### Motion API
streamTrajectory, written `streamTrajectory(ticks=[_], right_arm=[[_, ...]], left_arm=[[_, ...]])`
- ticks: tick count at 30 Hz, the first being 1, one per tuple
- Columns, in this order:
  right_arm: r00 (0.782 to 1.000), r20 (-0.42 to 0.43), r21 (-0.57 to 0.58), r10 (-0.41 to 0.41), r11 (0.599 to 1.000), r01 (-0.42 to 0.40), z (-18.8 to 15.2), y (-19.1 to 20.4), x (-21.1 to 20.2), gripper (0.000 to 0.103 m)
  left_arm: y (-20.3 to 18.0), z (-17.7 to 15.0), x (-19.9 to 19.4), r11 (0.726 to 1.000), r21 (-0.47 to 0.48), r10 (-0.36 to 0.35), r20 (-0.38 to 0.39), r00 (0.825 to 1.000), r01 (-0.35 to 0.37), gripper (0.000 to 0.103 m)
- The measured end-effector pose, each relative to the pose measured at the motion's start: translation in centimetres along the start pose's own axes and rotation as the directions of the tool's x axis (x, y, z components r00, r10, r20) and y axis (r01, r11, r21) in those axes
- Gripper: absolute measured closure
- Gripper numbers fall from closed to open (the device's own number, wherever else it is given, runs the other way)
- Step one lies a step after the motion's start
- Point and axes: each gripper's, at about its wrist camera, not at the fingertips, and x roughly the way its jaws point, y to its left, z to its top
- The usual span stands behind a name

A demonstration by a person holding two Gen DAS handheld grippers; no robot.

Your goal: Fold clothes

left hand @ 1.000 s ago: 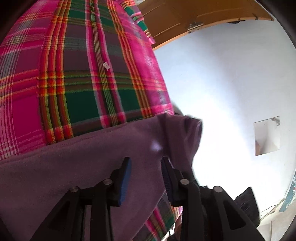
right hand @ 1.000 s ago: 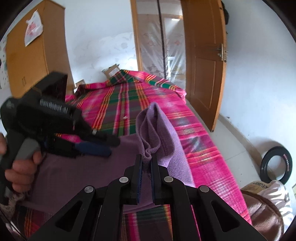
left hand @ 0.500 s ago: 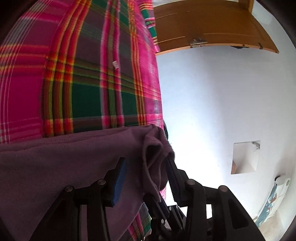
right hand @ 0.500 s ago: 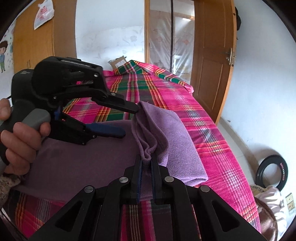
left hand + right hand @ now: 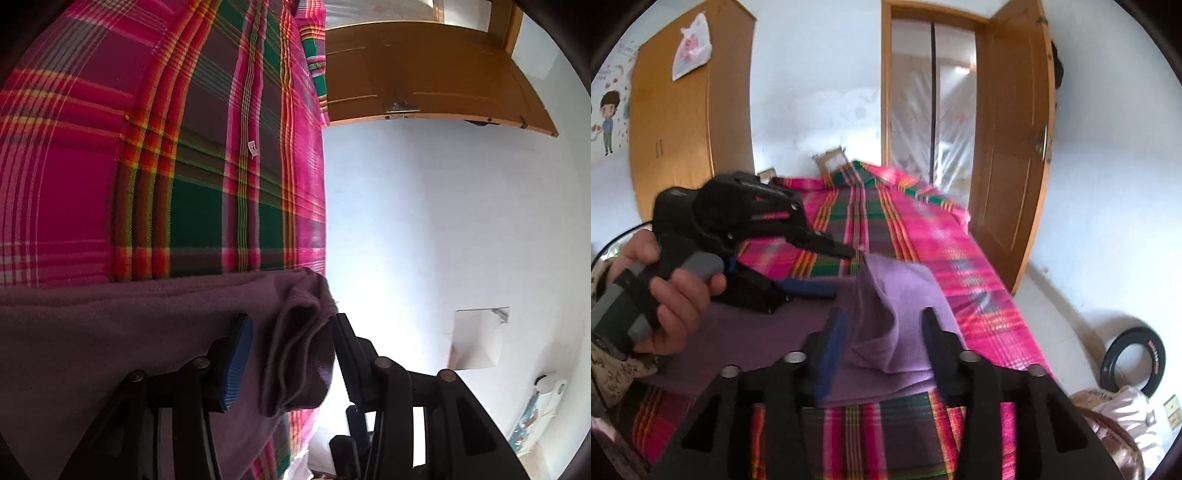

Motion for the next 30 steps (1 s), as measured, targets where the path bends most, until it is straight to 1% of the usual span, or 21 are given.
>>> streamTrajectory(ticks=[2, 5, 9, 12, 14, 17, 19, 23, 26, 27, 29, 30], right_arm=[[1.0, -0.022, -0.02, 0.007, 1.0, -0.008, -0.2, 0.6, 0.8, 0.052], [0.998, -0.056, -0.05, 0.017, 0.999, -0.02, -0.4, 1.5, 2.1, 0.052], [0.992, -0.124, -0.099, -0.028, 0.995, 0.015, -0.8, 3.4, 3.6, 0.052], [0.984, -0.168, -0.106, -0.053, 0.994, 0.035, -0.9, 3.6, 4.3, 0.052], [0.984, -0.169, -0.097, -0.061, 0.994, 0.045, -1.0, 3.4, 4.1, 0.052], [0.983, -0.172, -0.081, -0.061, 0.996, 0.047, -1.1, 3.2, 4.2, 0.052], [0.984, -0.17, -0.075, -0.061, 0.996, 0.048, -1.0, 3.2, 4.2, 0.052], [0.983, -0.172, -0.076, -0.068, 0.996, 0.055, -0.7, 3.5, 4.4, 0.053], [0.982, -0.171, -0.076, -0.081, 0.995, 0.069, -0.7, 3.4, 4.0, 0.057], [0.982, -0.171, -0.072, -0.086, 0.995, 0.074, -0.7, 3.3, 3.7, 0.06], [0.981, -0.171, -0.069, -0.089, 0.995, 0.078, -0.7, 3.2, 3.8, 0.062], [0.981, -0.171, -0.069, -0.089, 0.995, 0.079, -0.7, 3.2, 3.8, 0.066]], left_arm=[[-0.1, 0.1, -0.1, 1.0, 0.003, -0.008, 0.009, 1.0, 0.008, 0.058], [-1.2, 0.4, 0.1, 1.0, 0.018, 0.013, 0.007, 1.0, -0.013, 0.057], [-1.5, 0.7, 1.1, 0.999, 0.01, 0.031, 0.036, 0.999, -0.031, 0.055], [-2.3, 1.1, 1.5, 0.998, 0.029, 0.061, 0.046, 0.997, -0.063, 0.055], [-2.9, 1.3, 2.1, 0.997, 0.04, 0.067, 0.035, 0.997, -0.069, 0.055], [-3.5, 1.8, 3.5, 0.991, 0.065, 0.115, -0.002, 0.993, -0.115, 0.055], [-3.7, 1.9, 3.8, 0.99, 0.058, 0.13, -0.003, 0.991, -0.13, 0.055], [-4.3, 2.2, 4.8, 0.982, 0.085, 0.17, -0.019, 0.985, -0.167, 0.054], [-4.5, 2.5, 5.3, 0.979, 0.087, 0.189, -0.027, 0.982, -0.186, 0.054], [-4.7, 2.6, 5.6, 0.976, 0.097, 0.198, -0.033, 0.98, -0.194, 0.054], [-5.1, 2.8, 6.2, 0.97, 0.125, 0.217, -0.04, 0.975, -0.21, 0.054], [-5.4, 2.9, 6.4, 0.965, 0.141, 0.229, -0.043, 0.972, -0.221, 0.054]])
